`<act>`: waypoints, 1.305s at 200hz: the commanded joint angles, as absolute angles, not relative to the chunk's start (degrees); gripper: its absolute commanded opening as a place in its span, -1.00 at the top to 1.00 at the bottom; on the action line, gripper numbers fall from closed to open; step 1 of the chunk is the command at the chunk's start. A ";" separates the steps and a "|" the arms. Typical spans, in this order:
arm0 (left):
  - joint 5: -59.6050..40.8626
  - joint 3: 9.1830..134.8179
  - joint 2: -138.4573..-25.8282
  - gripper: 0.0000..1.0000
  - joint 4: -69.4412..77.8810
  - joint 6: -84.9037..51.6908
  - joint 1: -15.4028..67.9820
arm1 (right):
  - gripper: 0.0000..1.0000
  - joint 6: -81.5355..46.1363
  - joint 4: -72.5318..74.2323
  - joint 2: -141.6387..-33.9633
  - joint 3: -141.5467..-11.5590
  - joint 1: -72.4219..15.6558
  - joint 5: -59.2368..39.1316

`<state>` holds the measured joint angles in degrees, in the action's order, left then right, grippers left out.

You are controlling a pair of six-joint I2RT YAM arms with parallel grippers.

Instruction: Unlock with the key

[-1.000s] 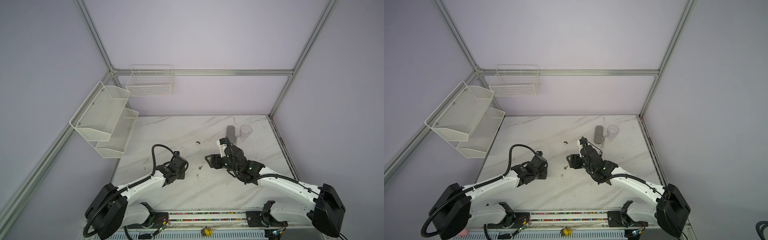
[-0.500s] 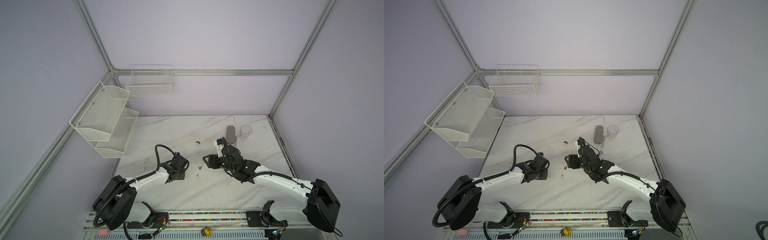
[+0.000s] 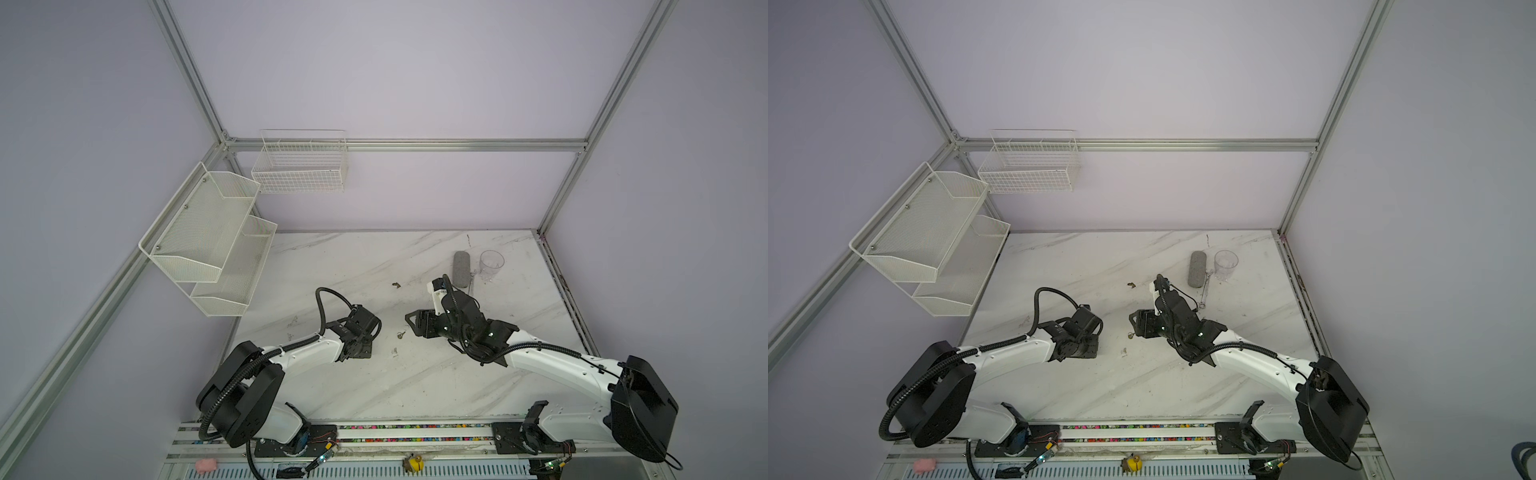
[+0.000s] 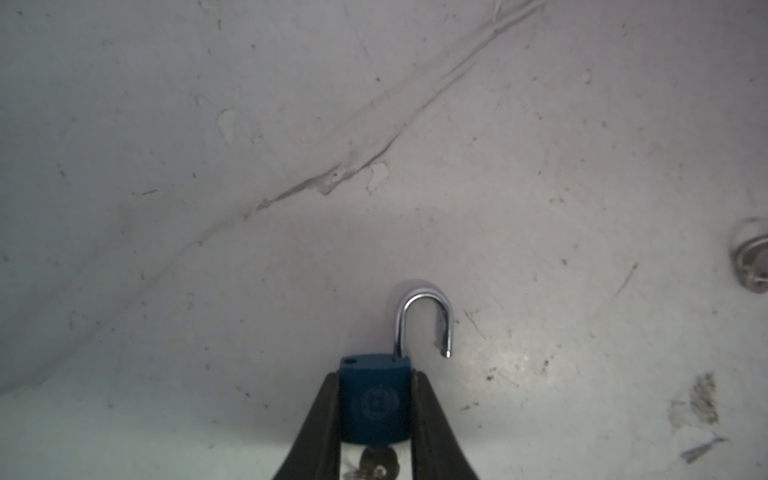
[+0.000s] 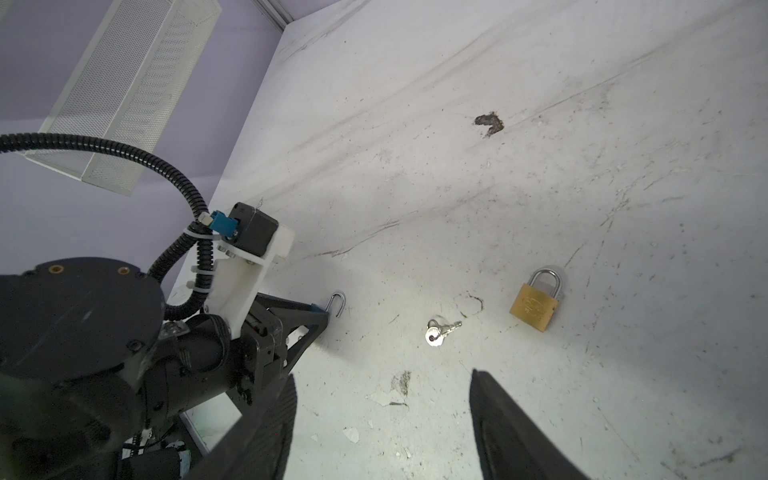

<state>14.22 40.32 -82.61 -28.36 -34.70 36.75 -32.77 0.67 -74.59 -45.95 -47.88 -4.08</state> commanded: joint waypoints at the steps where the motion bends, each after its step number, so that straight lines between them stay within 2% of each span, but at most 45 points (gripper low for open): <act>1: 13.07 42.80 -81.89 0.31 -29.30 -33.96 36.43 | -0.38 -33.22 1.27 -74.93 -46.96 -47.66 -3.80; 27: 13.40 42.57 -78.36 -0.11 -30.43 -34.20 36.47 | -0.38 -33.20 1.56 -75.11 -47.32 -47.70 -4.64; 131: 11.90 43.80 -61.23 -1.00 -33.57 -36.36 36.47 | -0.37 -32.74 -0.68 -77.22 -48.06 -47.70 -1.61; 261: 14.39 39.43 -53.97 -1.00 -23.03 -47.26 42.03 | -0.29 -30.87 0.73 -96.72 -57.15 -54.22 4.61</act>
